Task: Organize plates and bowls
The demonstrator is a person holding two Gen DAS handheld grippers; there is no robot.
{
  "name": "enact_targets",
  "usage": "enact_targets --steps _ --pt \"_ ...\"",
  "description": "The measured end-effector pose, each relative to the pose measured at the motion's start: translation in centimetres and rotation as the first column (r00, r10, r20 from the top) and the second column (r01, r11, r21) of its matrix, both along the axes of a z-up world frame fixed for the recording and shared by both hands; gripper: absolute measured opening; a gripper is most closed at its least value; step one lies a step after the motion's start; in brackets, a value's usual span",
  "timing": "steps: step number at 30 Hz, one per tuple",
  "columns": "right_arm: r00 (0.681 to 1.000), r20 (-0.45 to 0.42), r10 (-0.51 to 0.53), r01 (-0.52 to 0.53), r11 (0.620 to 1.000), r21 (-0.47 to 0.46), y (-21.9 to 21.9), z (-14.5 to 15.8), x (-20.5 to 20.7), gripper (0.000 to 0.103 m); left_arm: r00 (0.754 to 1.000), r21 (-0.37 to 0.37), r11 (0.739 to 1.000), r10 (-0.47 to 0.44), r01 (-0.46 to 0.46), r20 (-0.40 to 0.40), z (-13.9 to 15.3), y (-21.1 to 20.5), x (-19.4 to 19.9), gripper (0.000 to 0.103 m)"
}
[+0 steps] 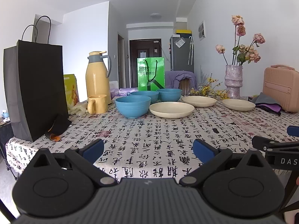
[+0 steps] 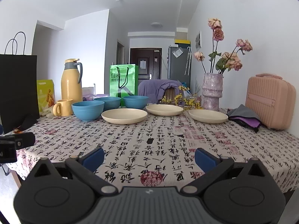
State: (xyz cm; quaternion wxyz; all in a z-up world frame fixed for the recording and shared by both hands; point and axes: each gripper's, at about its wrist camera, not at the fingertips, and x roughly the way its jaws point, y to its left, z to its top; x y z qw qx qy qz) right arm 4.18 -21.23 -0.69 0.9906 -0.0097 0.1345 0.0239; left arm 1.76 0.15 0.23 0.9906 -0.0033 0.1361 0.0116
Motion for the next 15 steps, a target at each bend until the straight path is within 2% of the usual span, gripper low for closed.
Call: enact_targets --steps 5,9,15 --pt "1.000 0.003 -0.008 0.008 1.000 -0.002 0.1 0.4 1.1 0.103 1.000 0.004 1.000 0.014 -0.014 0.001 0.6 0.3 1.2 0.103" --pt "1.000 -0.001 -0.007 0.007 1.000 -0.008 0.1 0.5 1.9 0.103 0.999 0.018 1.000 0.023 -0.022 -0.036 0.7 0.3 2.6 0.103" --pt "1.000 0.002 -0.018 0.018 1.000 0.002 -0.3 0.7 3.6 0.103 0.999 0.010 1.000 0.017 -0.017 -0.028 1.0 0.1 4.9 0.103"
